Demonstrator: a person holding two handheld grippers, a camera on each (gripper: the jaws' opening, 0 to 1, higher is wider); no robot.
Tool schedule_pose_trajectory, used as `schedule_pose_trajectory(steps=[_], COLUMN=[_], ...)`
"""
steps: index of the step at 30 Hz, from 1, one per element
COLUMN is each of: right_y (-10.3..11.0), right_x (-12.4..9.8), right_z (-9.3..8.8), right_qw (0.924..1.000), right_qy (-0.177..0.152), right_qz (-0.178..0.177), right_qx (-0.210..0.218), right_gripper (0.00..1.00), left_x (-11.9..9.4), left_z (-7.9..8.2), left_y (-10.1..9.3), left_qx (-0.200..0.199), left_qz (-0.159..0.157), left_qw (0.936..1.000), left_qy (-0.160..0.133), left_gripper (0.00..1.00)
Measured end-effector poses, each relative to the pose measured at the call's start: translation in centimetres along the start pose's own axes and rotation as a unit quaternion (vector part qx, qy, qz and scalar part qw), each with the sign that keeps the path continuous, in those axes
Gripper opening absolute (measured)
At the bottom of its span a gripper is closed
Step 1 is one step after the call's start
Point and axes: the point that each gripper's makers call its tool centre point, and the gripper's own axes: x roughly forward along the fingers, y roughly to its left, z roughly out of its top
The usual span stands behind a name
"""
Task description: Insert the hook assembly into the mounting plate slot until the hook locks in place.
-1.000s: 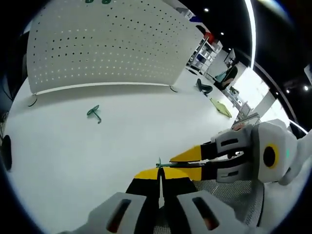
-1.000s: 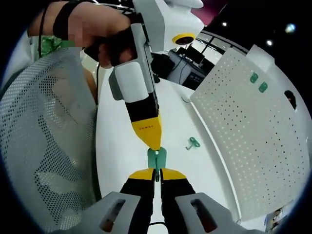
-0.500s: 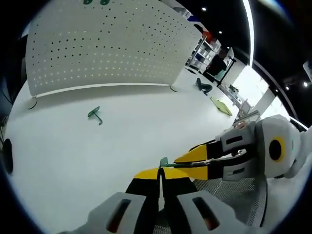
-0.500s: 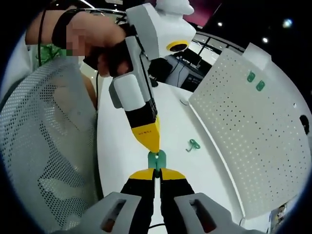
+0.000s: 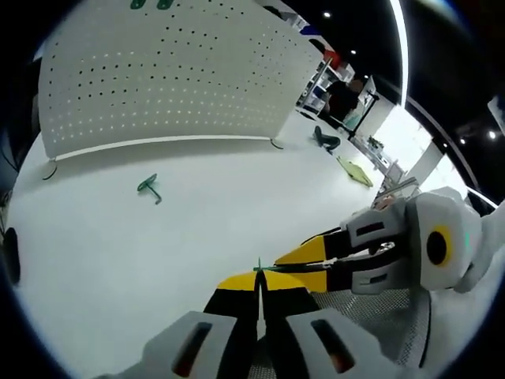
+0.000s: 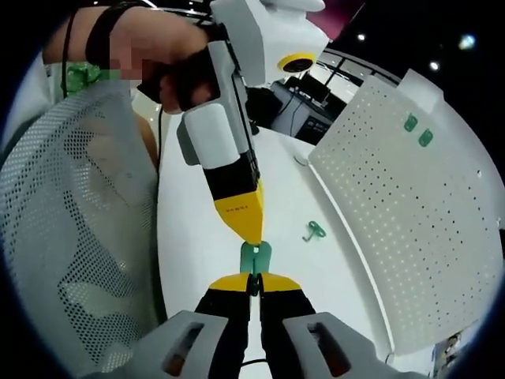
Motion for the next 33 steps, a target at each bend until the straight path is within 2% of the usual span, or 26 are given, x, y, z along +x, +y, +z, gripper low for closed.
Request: schedule_pose_trajectory(steps=[5,7,11,12,21,24,30,33], right_y=[-0.1,-0.2,-0.4,-0.4,-1.0,-1.2,-1.1,-1.1], right_x=[-0.1,-0.2,-0.2,-0.2,-0.5,-0.5,-0.5,-0.6], right_z=[0.0,0.1,0.2,0.2,0.4,0.4,0.4,0.4], right_qw=[1.0000,0.9999,0.9997,0.9997,0.9995,0.9991,0.9992,0.9992], right_qy=[-0.003,-0.005,-0.005,-0.005,-0.010,-0.006,-0.007,-0.005], right_qz=[-0.004,-0.005,-0.012,-0.014,-0.024,-0.024,-0.020,-0.022], right_qx=[0.004,0.013,0.020,0.020,0.020,0.035,0.034,0.032], right_gripper=[0.01,0.01,0.01,0.01,0.01,0.01,0.01,0.01], left_x=[0.0,0.0,0.3,0.3,-0.1,-0.2,-0.3,-0.3], left_z=[0.0,0.1,0.3,0.4,1.0,1.3,1.4,1.4], left_y=[0.2,0.2,0.3,0.3,0.2,-0.1,-0.1,-0.3], left_qx=[-0.008,0.011,0.082,0.087,0.055,0.056,0.030,0.031], left_qz=[-0.002,-0.001,0.003,0.006,-0.006,-0.007,-0.014,-0.015], left_qw=[1.0000,0.9999,0.9965,0.9960,0.9981,0.9977,0.9987,0.9987], left_qy=[-0.003,-0.007,-0.014,-0.017,-0.029,-0.037,-0.038,-0.038], left_gripper=[0.01,0.01,0.02,0.02,0.02,0.02,0.01,0.01])
